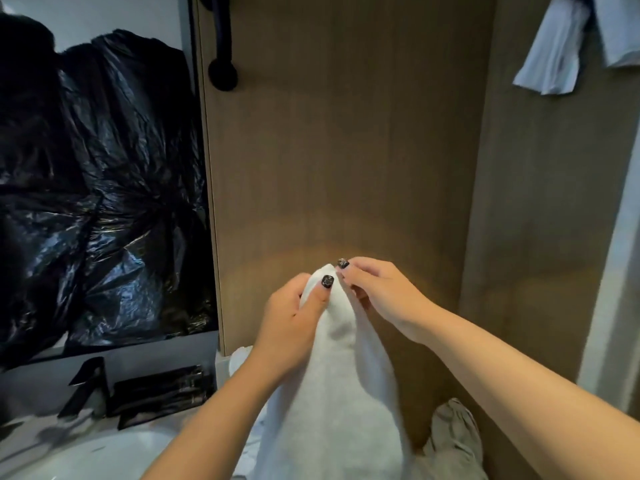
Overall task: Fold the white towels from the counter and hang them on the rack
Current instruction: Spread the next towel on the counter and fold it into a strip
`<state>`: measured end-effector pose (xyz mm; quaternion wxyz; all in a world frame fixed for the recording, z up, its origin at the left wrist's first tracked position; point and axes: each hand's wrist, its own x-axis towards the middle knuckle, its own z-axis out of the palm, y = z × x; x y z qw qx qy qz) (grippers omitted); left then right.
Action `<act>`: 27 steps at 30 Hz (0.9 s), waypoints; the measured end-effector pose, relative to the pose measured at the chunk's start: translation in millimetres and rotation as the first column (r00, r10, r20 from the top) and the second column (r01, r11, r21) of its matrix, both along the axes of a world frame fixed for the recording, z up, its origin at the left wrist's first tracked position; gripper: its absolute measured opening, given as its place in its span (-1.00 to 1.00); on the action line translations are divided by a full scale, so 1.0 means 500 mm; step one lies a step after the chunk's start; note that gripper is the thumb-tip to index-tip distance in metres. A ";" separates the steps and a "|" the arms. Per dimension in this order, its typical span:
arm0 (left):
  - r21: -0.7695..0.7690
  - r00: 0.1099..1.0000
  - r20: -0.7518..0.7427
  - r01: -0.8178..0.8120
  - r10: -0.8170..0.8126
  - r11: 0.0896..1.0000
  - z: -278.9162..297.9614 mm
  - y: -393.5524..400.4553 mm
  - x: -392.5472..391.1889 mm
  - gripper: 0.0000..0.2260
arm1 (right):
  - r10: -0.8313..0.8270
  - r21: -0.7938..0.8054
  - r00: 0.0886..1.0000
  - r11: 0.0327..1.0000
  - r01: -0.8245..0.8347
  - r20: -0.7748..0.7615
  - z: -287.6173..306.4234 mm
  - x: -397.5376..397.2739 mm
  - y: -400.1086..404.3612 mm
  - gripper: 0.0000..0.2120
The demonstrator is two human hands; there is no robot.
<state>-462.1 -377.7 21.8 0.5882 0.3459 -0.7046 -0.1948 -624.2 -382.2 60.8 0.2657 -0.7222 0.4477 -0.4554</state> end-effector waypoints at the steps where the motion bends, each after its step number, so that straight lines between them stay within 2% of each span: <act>1: 0.008 1.000 -0.003 -0.026 0.026 1.000 -0.001 0.011 -0.013 -0.62 | 0.020 0.019 0.998 1.000 -0.021 0.057 -0.003 -0.002 0.014 -0.70; 3: 0.034 0.991 -0.060 -0.117 0.119 0.993 -0.003 0.039 -0.041 -0.76 | 0.043 0.058 0.990 0.997 -0.051 0.131 -0.011 -0.011 0.044 -0.68; 5: 0.094 0.971 -0.160 -0.166 0.179 0.982 -0.013 0.074 -0.067 -0.83 | 0.055 0.099 0.990 0.993 -0.068 0.129 -0.027 -0.022 0.067 -0.70; 7: 0.161 0.950 -0.265 -0.125 0.165 0.979 -0.038 0.105 -0.087 -0.74 | 0.073 0.114 0.993 0.990 -0.084 0.097 -0.054 -0.033 0.085 -0.68; 10: 0.299 0.932 -0.329 -0.048 0.150 0.953 -0.078 0.147 -0.107 -0.68 | 0.071 0.097 0.992 0.992 -0.081 0.106 -0.095 -0.042 0.111 -0.72; 13: 0.424 0.908 -0.402 0.072 0.116 0.903 -0.117 0.188 -0.111 -0.68 | -0.023 0.065 0.989 0.998 0.013 0.145 -0.122 -0.048 0.137 -0.78; 15: 0.497 0.908 -0.387 0.059 0.161 0.866 -0.152 0.208 -0.109 -0.73 | -0.072 0.050 0.988 0.997 0.065 0.135 -0.138 -0.062 0.150 -0.77; 17: 0.534 0.919 -0.355 0.051 0.169 0.844 -0.184 0.220 -0.106 -0.69 | -0.101 0.011 0.989 0.995 0.100 0.106 -0.140 -0.082 0.157 -0.75; 23: 0.558 0.964 -0.240 0.041 0.114 0.829 -0.236 0.235 -0.071 -0.66 | -0.276 -0.089 0.950 0.953 0.290 0.144 -0.110 -0.155 0.150 -0.72; 25: 0.558 0.962 -0.246 0.037 0.123 0.829 -0.249 0.241 -0.053 -0.66 | -0.326 -0.092 0.934 0.936 0.340 0.146 -0.111 -0.170 0.150 -0.72; 27: 0.562 0.959 -0.267 0.074 0.096 0.824 -0.254 0.251 -0.039 -0.64 | -0.326 -0.019 0.929 0.942 0.334 0.177 -0.118 -0.182 0.167 -0.72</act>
